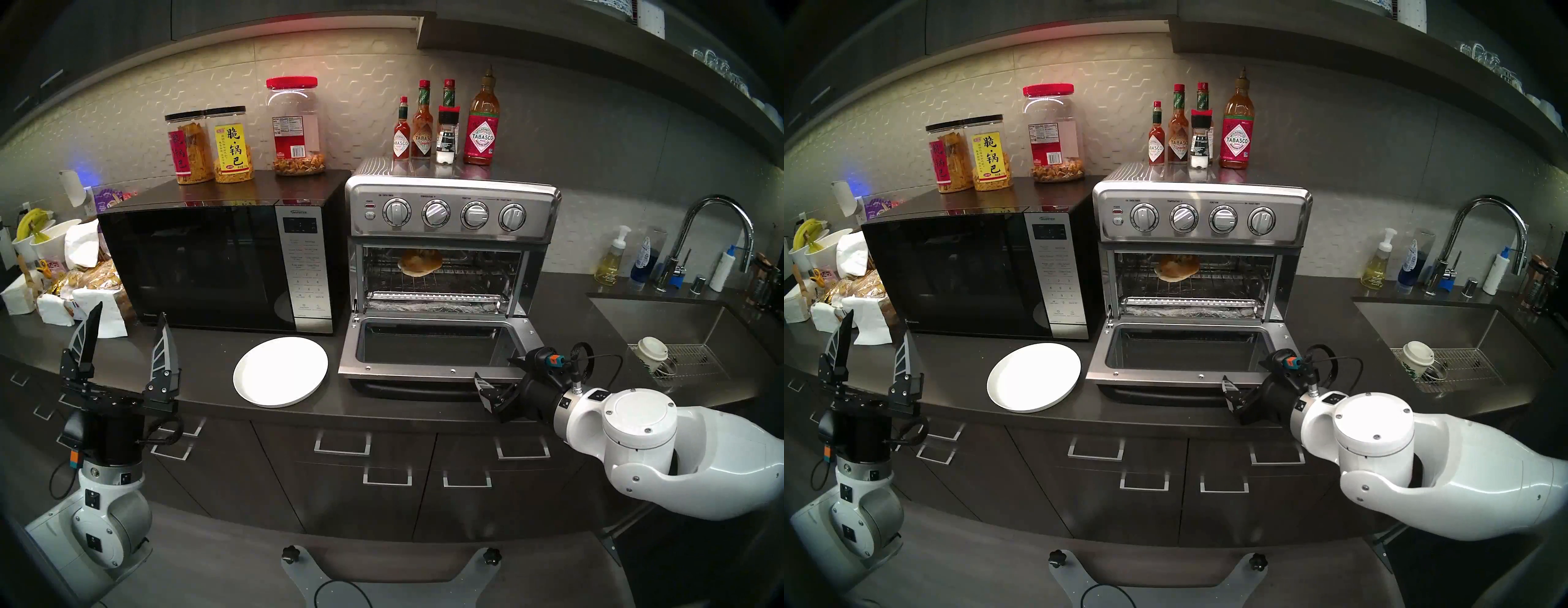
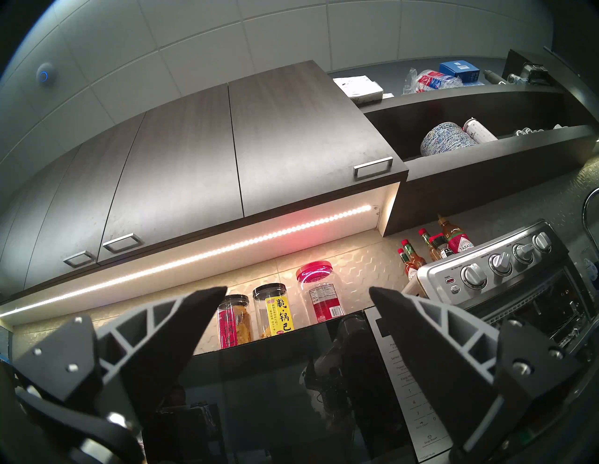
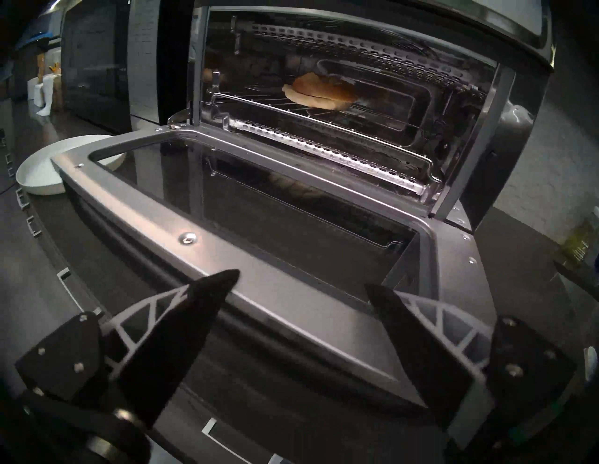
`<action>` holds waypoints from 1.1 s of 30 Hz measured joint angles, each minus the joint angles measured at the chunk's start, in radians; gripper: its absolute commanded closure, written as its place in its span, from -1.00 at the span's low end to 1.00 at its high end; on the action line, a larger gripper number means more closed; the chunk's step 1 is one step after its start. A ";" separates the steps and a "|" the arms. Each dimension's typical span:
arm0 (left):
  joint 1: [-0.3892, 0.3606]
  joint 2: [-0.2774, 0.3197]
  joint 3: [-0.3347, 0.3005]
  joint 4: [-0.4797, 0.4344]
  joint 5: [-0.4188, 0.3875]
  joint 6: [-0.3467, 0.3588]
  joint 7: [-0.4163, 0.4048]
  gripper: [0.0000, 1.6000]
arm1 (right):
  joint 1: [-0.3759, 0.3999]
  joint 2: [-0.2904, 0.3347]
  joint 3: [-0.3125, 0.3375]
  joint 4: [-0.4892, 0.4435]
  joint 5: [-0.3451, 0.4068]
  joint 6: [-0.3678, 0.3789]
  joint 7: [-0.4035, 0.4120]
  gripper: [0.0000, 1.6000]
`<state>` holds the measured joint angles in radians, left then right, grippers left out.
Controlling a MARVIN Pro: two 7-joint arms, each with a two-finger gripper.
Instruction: Open the oven and place the bagel inside on the rack
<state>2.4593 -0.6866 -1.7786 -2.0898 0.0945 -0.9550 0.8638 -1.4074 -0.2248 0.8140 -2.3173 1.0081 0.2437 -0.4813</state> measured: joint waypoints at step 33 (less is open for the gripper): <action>-0.003 0.000 0.002 0.001 0.000 0.000 0.000 -1.00 | -0.224 0.107 -0.139 0.031 -0.280 -0.459 -0.038 -1.00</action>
<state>2.4560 -0.6866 -1.7766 -2.0886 0.0945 -0.9550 0.8638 -1.6317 -0.1179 0.6748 -2.2866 0.7283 -0.2158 -0.5192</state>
